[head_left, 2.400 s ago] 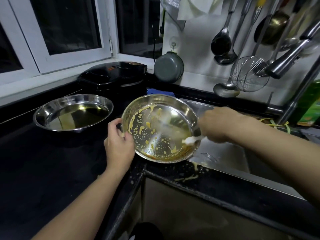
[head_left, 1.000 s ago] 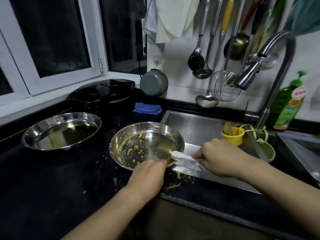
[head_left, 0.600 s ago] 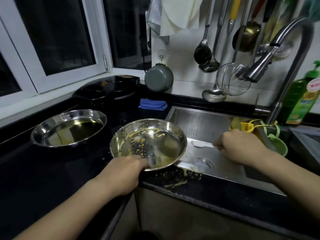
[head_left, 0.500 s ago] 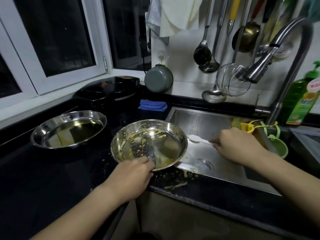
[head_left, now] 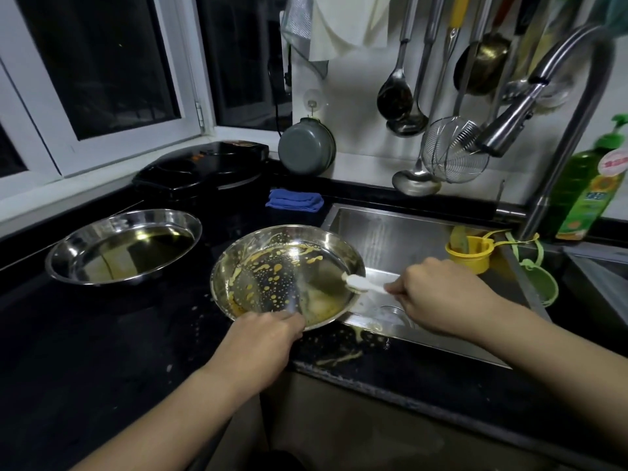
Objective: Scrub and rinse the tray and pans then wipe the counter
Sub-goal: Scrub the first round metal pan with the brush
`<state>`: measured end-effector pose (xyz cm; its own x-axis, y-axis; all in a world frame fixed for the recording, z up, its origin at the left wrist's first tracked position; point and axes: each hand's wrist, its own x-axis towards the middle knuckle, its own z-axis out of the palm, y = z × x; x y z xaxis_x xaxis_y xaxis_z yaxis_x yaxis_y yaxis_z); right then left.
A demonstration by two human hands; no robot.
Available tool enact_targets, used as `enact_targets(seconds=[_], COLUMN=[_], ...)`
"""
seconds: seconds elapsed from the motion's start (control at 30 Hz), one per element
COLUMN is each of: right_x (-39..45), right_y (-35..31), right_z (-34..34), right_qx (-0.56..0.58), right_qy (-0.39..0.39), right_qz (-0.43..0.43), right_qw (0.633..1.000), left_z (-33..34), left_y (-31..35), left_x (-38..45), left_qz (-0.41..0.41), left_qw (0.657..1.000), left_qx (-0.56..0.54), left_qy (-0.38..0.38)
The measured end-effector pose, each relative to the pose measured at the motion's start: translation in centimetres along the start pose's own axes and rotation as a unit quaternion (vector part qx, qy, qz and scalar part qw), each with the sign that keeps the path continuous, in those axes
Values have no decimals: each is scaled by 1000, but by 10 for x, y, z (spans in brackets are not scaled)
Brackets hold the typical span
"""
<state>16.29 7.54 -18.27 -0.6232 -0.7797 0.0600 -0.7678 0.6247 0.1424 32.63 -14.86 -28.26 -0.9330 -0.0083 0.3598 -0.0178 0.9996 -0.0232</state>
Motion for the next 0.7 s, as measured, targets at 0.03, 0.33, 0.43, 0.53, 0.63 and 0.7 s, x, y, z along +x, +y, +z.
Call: enact_targets(seconds=[0.03,0.33,0.43,0.53,0.63,0.7], right_x=[-6,20,29,33,38,44], right_y=[-4,-1,11,5,-13,-21], right_z=[-3,-24,-37,-37,-13,2], right_qx=[-5,-193,-174,-119,-69,-22], right_qy=[-8,-19,-97,-168,-165,-152], right_qz=[-20,-66,-110,-141,-202,-231], right_qw=[1000,979,974,968,963,961], left_z=[1,-1,-1,-7,-8,-4], left_y=[1,8,-3,-14,-22,-23], left_x=[0,1,6,11,10,3], left_qz=[9,67,89,117,117,87], left_qw=[1000,995,993,989,987,989], left_qx=[4,60,67,79,104,116], left_qy=[0,-43,-48,-47,-33,-14])
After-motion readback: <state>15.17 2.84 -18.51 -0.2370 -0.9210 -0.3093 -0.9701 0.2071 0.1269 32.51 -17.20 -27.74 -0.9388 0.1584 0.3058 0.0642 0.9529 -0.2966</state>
